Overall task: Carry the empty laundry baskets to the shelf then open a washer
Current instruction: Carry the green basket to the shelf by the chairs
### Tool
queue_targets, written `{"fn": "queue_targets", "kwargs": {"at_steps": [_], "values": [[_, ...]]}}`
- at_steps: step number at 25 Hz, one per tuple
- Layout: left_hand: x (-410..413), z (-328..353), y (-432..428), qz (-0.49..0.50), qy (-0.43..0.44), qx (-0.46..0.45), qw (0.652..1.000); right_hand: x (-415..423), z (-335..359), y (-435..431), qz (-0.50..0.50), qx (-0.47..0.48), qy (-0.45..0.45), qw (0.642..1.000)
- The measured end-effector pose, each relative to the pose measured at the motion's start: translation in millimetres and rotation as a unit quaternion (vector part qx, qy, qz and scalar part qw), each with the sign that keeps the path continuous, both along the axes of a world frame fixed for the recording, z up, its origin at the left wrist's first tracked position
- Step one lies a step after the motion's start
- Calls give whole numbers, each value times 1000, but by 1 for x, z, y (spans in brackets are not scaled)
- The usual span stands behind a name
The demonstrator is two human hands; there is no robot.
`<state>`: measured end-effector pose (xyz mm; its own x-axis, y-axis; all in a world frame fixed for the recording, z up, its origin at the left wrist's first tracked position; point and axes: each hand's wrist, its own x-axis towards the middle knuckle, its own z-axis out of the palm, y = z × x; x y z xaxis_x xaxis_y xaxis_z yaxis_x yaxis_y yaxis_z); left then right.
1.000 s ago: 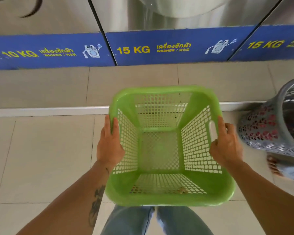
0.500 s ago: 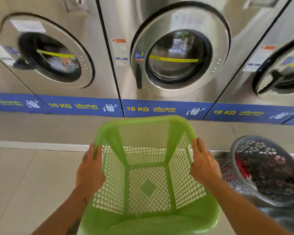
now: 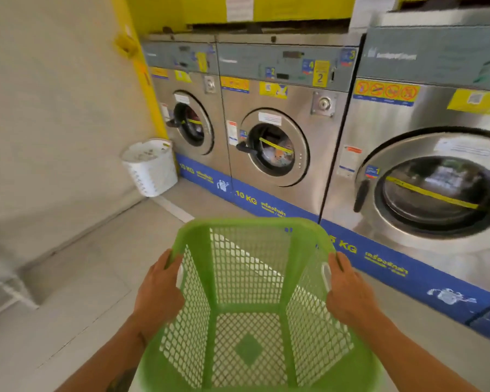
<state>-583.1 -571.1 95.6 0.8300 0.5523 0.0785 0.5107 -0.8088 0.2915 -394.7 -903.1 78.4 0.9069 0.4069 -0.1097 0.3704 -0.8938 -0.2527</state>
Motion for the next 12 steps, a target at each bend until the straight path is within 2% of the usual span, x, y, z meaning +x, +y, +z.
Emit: {"fn": "queue_targets", "kwargs": {"at_steps": [6, 12], "values": [[-167, 45, 80, 151, -28, 16, 988, -78, 40, 152, 166, 45, -57, 984], [-371, 50, 171, 255, -41, 20, 966, -226, 70, 310, 281, 58, -95, 953]]}}
